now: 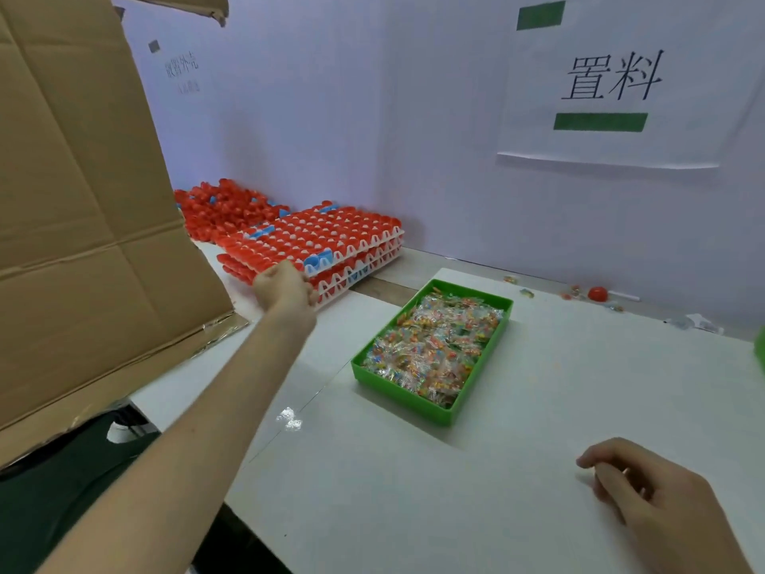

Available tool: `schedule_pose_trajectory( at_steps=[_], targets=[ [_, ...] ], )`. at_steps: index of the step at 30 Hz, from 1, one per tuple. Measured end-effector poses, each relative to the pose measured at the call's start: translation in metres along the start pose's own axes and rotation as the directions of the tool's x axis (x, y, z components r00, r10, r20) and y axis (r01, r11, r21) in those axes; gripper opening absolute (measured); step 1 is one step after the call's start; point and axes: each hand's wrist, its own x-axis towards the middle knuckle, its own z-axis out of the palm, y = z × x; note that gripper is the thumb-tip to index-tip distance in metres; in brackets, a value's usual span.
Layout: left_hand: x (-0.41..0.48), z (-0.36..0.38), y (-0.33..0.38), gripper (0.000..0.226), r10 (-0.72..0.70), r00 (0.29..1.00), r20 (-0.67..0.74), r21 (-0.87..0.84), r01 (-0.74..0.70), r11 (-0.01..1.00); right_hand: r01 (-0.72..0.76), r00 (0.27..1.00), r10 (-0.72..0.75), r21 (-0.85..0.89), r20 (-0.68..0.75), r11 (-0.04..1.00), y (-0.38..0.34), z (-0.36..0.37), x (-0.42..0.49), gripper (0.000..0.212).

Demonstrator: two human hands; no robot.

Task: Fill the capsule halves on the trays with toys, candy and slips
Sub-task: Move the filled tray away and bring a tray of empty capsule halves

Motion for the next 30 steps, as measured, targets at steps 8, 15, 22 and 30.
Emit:
schedule_pose_trajectory(
  at_steps=[8,15,22,30],
  targets=[
    [0.068,-0.032,-0.002,0.035,-0.185,0.974,-0.13,0.01,0.188,0.982,0.023,1.0,-0.023,-0.019,-0.01,1.0,0.0,0.001,0.001,0.051],
    [0.089,-0.041,-0.01,0.033,-0.235,0.963,0.133,0.082,0.226,0.971,-0.011,1.0,0.011,-0.078,0.0,0.997,0.015,0.005,0.008,0.048],
    [0.109,-0.045,-0.014,0.029,-0.231,0.963,0.135,0.114,0.217,0.97,-0.153,0.988,0.149,0.342,0.037,0.927,0.012,0.001,0.031,0.041],
    [0.12,-0.044,-0.023,0.018,-0.16,0.976,0.15,0.065,0.152,0.986,-0.103,0.952,-0.068,0.524,0.298,0.845,-0.146,0.092,0.124,0.026]
  ],
)
